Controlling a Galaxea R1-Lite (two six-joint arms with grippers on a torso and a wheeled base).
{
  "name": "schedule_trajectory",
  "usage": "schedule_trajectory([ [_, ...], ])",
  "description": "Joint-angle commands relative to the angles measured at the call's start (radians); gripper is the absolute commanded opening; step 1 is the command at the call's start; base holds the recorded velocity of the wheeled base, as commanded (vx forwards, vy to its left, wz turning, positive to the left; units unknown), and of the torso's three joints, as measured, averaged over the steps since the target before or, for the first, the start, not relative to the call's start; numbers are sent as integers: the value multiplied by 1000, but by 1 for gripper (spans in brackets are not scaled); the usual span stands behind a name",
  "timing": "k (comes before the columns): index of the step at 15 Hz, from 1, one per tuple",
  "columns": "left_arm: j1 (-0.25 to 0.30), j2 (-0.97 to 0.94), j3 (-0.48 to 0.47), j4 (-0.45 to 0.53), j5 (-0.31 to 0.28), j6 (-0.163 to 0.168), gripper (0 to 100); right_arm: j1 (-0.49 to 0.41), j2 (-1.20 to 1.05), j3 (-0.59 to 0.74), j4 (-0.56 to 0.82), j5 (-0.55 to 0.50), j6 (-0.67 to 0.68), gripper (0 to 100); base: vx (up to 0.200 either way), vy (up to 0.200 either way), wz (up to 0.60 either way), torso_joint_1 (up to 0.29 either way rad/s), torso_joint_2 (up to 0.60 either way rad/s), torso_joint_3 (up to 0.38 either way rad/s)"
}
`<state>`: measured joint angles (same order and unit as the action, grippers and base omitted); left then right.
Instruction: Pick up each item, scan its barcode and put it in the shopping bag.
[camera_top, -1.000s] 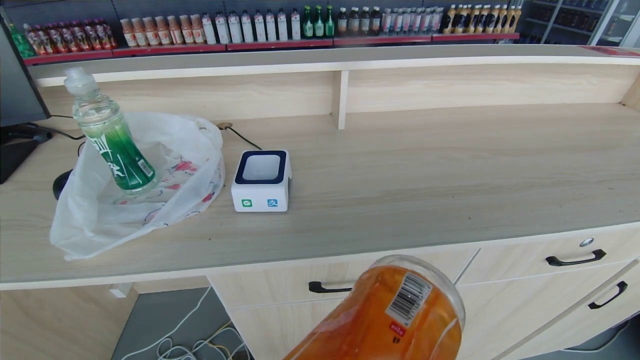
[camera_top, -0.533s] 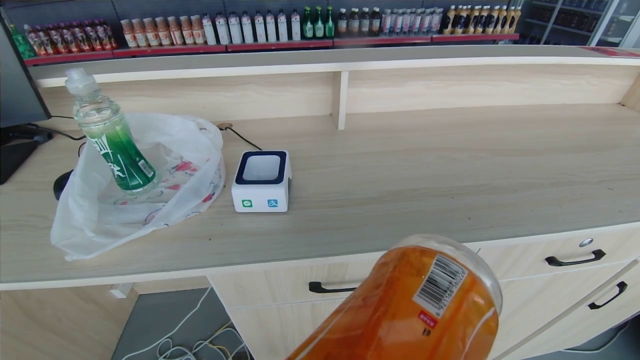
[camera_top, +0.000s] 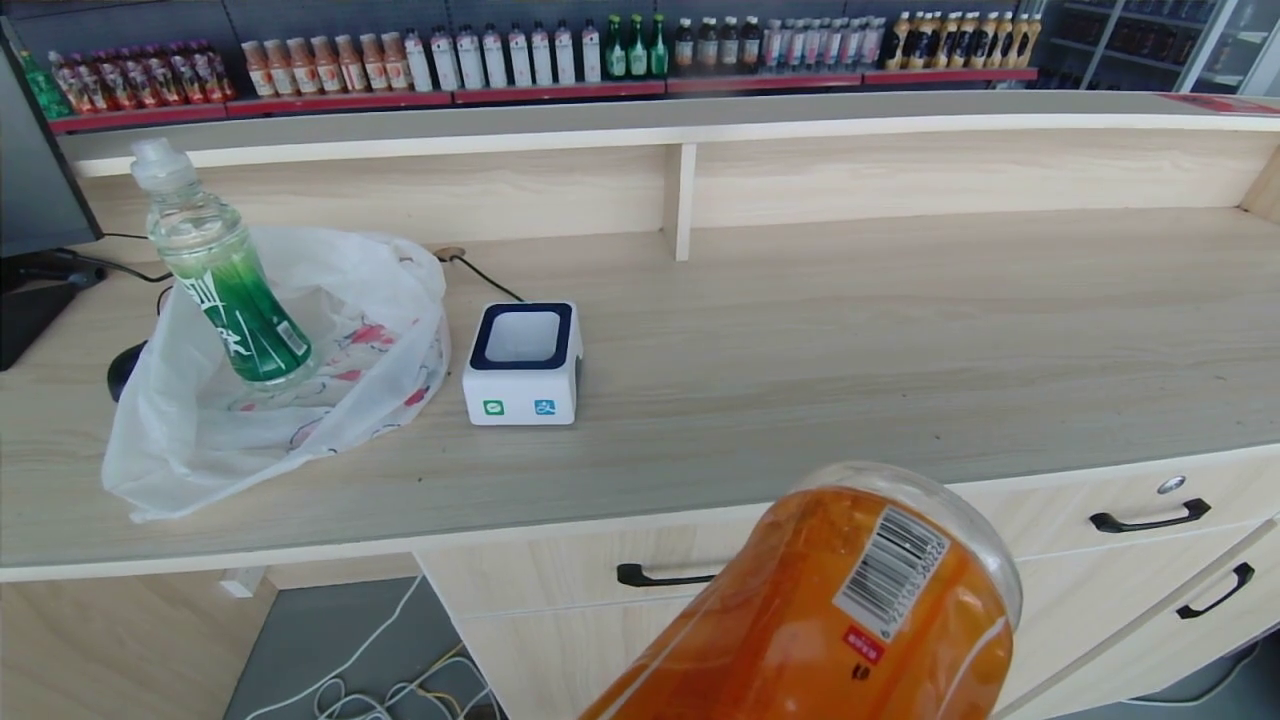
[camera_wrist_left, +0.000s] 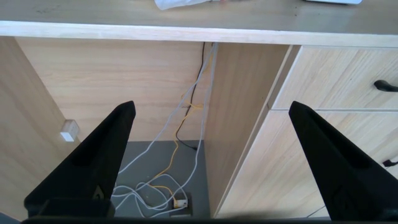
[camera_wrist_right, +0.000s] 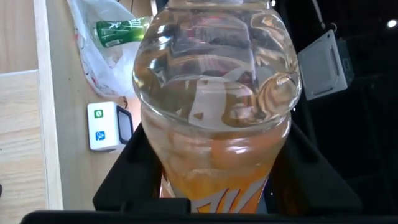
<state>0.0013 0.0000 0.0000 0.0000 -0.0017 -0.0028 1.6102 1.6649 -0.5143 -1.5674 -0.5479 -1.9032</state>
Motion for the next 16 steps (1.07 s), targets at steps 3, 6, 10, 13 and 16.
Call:
schedule_trajectory([
  [3, 0, 0, 0, 0, 0, 0, 100, -3, -10, 8, -3, 2, 1, 0, 0, 0, 0, 0, 0, 0],
  [6, 0, 0, 0, 0, 0, 0, 100, -3, -10, 16, -3, 2, 6, 0, 0, 0, 0, 0, 0, 0],
  [10, 0, 0, 0, 0, 0, 0, 100, -32, -73, 88, -3, -6, 153, 0, 0, 0, 0, 0, 0, 0],
  [13, 0, 0, 0, 0, 0, -2, 100, -35, -83, 149, -3, -10, 363, 0, 0, 0, 0, 0, 0, 0],
  [16, 0, 0, 0, 0, 0, 0, 100, -36, -125, 194, -3, -7, 510, 0, 0, 0, 0, 0, 0, 0],
])
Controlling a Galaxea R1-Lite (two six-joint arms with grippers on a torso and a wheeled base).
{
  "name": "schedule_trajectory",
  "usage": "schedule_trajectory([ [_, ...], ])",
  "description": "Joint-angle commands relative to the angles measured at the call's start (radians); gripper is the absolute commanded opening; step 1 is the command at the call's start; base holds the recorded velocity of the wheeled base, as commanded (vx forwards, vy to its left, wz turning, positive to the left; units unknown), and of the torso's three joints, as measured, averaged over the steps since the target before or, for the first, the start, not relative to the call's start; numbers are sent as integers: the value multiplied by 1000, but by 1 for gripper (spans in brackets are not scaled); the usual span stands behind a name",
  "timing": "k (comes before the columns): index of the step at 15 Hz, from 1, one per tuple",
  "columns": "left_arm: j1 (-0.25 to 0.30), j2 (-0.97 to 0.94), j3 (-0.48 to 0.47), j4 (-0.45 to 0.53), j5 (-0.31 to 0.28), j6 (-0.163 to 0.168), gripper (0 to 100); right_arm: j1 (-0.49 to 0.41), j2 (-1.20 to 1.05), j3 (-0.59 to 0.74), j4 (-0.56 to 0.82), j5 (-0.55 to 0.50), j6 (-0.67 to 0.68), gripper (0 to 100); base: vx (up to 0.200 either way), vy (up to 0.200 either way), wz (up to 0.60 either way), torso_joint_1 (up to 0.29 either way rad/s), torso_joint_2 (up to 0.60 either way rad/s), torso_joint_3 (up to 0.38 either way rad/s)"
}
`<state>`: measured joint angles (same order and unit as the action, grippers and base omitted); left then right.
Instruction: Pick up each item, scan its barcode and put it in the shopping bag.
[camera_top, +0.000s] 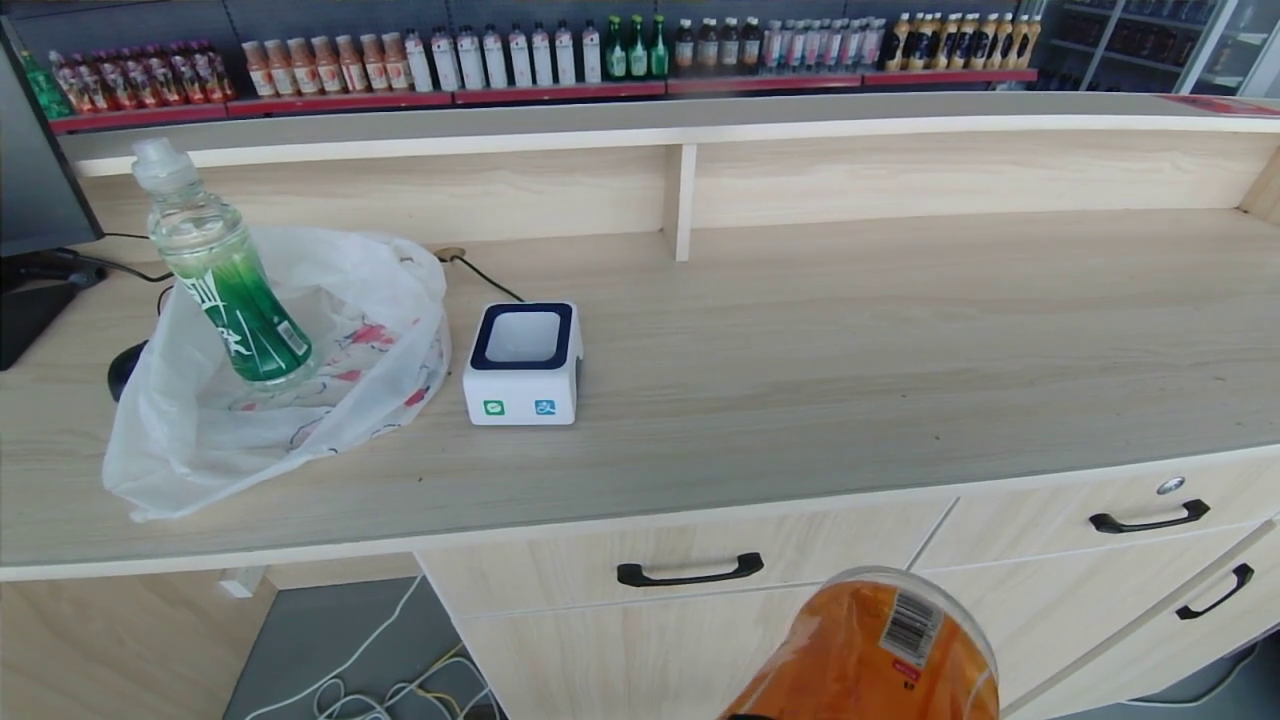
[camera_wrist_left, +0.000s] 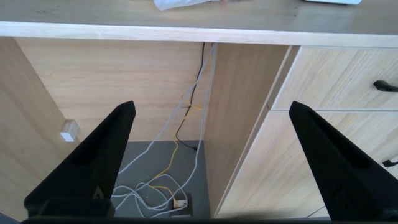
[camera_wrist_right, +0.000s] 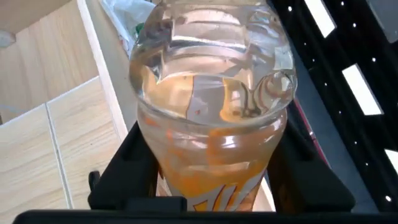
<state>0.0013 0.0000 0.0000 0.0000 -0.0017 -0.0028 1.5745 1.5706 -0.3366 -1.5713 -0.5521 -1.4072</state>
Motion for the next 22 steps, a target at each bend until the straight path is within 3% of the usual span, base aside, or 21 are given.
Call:
schedule_trajectory([
  [1, 0, 0, 0, 0, 0, 0, 100, -1, -63, 27, 0, -2, 74, 0, 0, 0, 0, 0, 0, 0],
  [7, 0, 0, 0, 0, 0, 0, 100, -71, -93, 106, 0, -5, 537, 0, 0, 0, 0, 0, 0, 0],
  [14, 0, 0, 0, 0, 0, 0, 100, -326, -38, 76, 0, 18, 999, 0, 0, 0, 0, 0, 0, 0],
  [22, 0, 0, 0, 0, 0, -2, 100, -508, 104, -53, 0, 67, 1338, 0, 0, 0, 0, 0, 0, 0],
])
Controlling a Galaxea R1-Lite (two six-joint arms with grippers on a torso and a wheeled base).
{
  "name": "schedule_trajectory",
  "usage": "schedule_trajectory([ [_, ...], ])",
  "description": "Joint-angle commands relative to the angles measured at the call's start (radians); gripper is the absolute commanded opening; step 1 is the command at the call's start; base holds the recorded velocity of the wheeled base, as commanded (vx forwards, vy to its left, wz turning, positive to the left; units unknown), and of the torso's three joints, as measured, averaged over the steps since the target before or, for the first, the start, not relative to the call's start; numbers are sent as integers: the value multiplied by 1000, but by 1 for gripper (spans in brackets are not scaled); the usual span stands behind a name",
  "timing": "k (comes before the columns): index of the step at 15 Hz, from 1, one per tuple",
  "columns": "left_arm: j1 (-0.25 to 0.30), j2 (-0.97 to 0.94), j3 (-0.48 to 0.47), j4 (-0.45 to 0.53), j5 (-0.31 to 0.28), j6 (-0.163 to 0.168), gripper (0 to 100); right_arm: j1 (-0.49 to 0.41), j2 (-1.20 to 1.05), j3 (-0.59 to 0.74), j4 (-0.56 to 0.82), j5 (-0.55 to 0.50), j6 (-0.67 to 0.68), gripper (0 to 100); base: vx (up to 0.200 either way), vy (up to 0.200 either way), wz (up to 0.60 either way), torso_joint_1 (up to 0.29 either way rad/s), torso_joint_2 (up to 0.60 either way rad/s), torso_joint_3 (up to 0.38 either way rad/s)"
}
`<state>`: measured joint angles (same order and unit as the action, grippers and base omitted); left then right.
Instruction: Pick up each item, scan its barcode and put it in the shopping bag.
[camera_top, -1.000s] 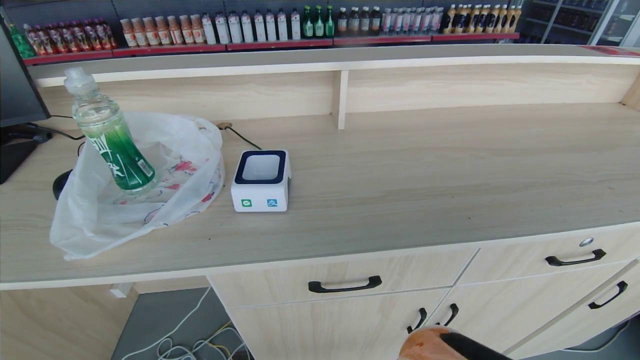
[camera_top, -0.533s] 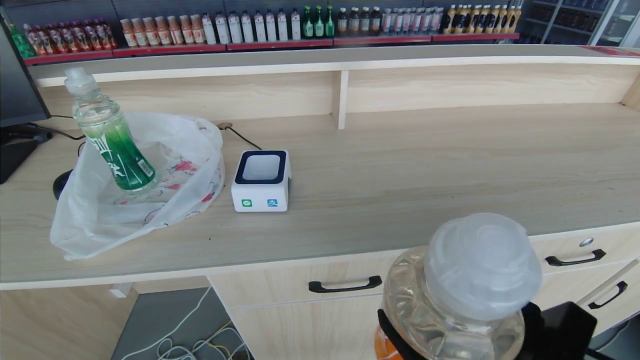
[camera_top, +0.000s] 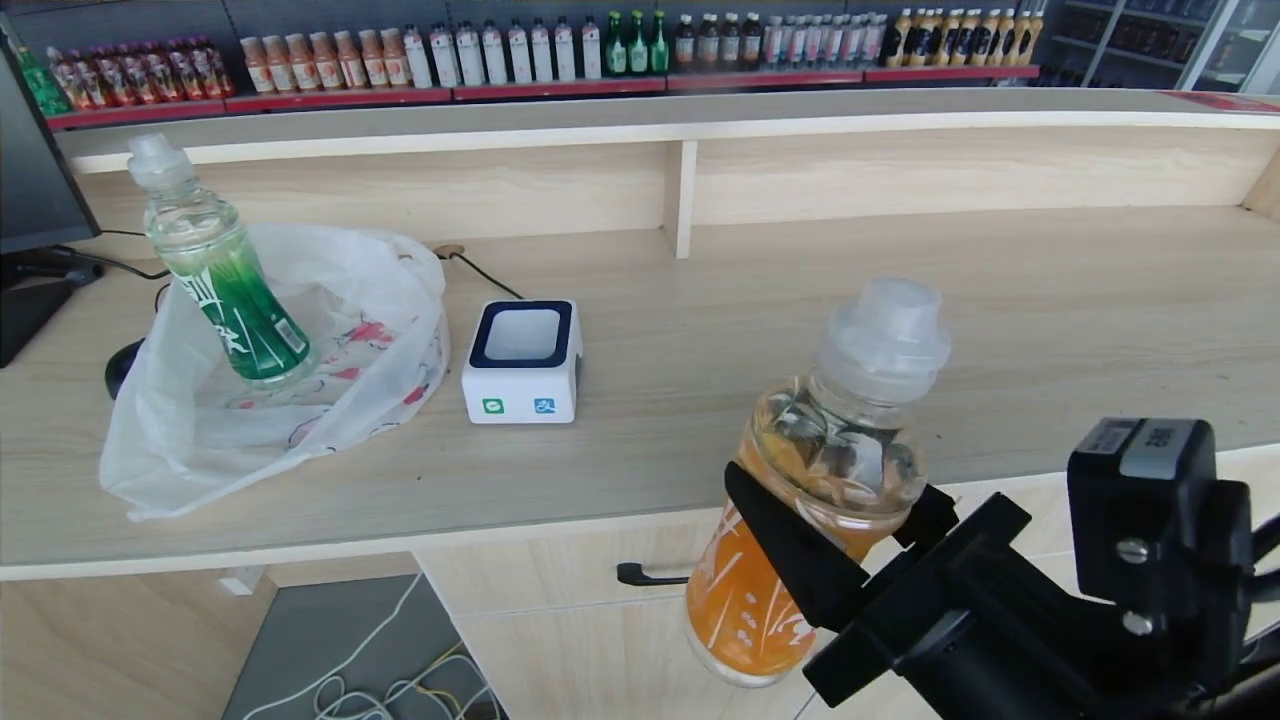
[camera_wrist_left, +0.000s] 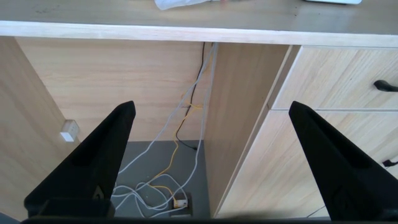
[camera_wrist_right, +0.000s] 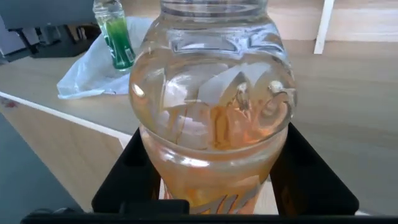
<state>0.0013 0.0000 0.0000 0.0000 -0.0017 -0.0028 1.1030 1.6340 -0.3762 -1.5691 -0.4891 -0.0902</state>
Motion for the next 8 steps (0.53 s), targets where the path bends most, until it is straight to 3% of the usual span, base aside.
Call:
schedule_trajectory([
  [1, 0, 0, 0, 0, 0, 0, 100, -86, 58, -15, -2, 43, 49, 0, 0, 0, 0, 0, 0, 0],
  [4, -1, 0, 0, 2, 0, 3, 100, -293, 112, -99, -2, 264, 83, 0, 0, 0, 0, 0, 0, 0],
  [8, 0, 0, 0, 2, 0, 1, 100, -365, 156, -274, -2, 250, 141, 0, 0, 0, 0, 0, 0, 0],
])
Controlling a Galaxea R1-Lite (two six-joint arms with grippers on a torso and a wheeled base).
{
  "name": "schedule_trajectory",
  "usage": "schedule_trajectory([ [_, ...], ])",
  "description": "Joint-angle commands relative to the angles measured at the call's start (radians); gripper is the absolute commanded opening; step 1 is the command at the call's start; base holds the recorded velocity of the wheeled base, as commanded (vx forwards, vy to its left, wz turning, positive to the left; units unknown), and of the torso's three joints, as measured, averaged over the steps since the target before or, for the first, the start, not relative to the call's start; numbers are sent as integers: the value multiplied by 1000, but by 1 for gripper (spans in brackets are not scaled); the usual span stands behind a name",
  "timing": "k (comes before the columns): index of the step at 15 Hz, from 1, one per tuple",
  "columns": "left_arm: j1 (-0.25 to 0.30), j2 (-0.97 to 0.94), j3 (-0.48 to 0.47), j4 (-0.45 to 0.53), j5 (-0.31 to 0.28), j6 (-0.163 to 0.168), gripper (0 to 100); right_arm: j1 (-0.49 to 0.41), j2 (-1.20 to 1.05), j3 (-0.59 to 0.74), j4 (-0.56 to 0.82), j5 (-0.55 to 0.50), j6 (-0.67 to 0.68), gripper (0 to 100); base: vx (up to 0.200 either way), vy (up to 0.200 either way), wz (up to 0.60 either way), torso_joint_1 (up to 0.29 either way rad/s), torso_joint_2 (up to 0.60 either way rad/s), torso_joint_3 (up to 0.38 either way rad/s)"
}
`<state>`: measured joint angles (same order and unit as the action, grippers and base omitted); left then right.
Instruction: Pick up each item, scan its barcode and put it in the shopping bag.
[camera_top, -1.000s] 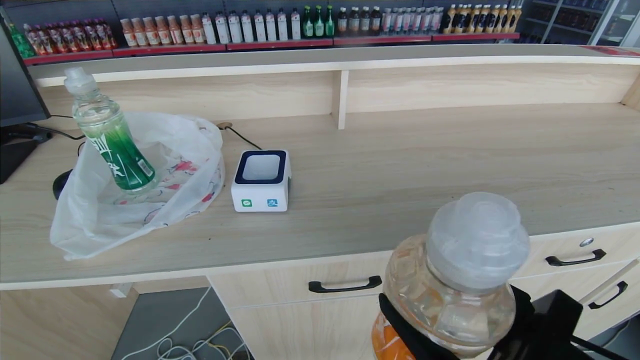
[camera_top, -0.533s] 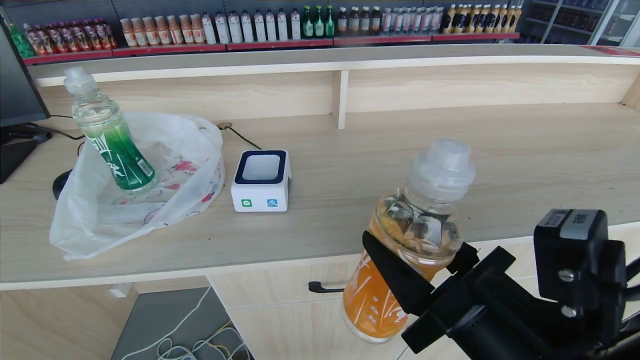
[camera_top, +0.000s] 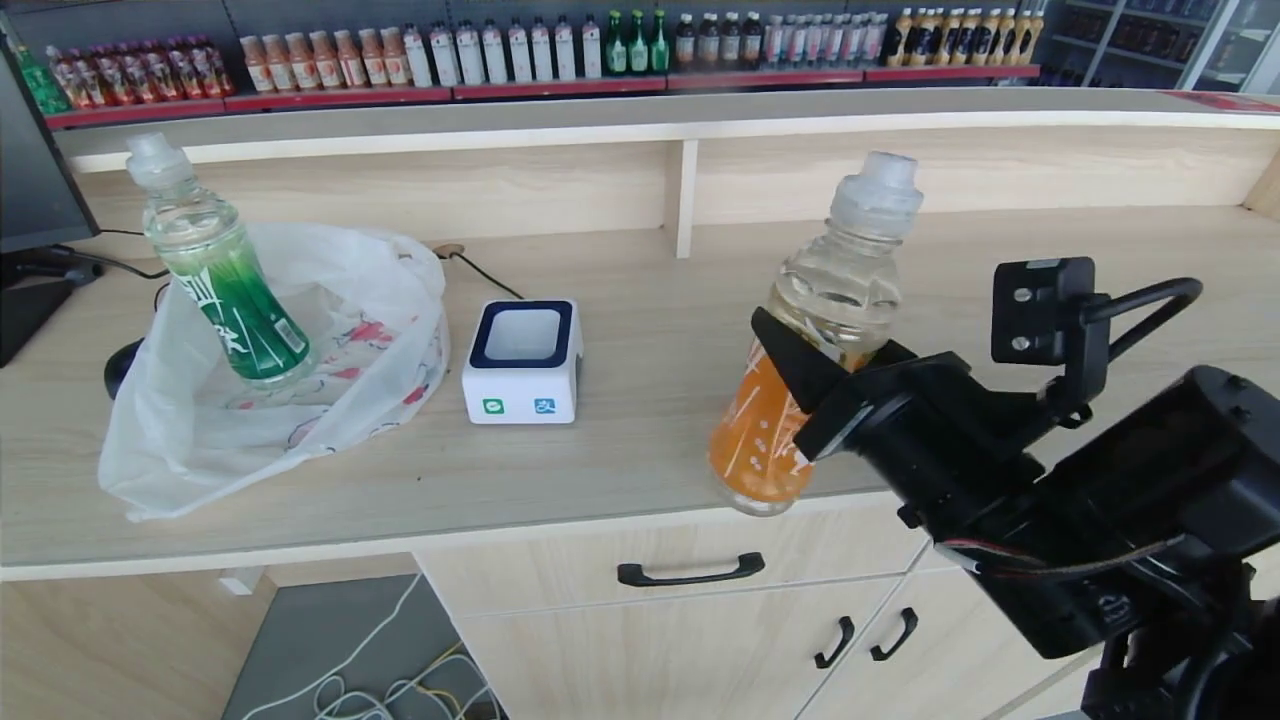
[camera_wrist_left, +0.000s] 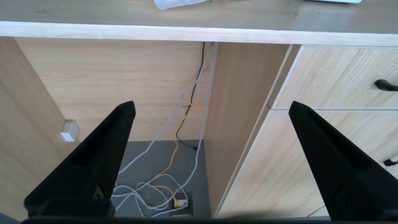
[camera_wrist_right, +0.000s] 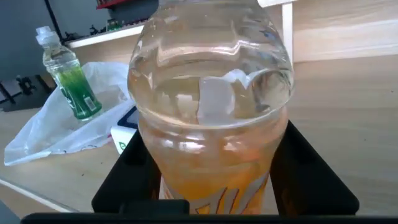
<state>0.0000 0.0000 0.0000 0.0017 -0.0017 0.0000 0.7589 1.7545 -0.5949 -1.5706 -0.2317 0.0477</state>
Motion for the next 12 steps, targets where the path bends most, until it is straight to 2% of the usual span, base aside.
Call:
schedule_trajectory([
  [1, 0, 0, 0, 0, 0, 0, 100, -21, 40, -83, 0, -15, 3, 0, 0, 0, 0, 0, 0, 0],
  [7, 0, 0, 0, 0, 0, -2, 100, -69, 62, -129, 0, -14, 4, 0, 0, 0, 0, 0, 0, 0],
  [10, 2, 0, 0, 0, 0, -3, 100, -69, 88, -195, 0, -14, 6, 0, 0, 0, 0, 0, 0, 0],
  [12, 2, 0, 0, 0, 0, -3, 100, -69, 96, -212, 0, -14, 6, 0, 0, 200, 0, 2, 2, 0],
])
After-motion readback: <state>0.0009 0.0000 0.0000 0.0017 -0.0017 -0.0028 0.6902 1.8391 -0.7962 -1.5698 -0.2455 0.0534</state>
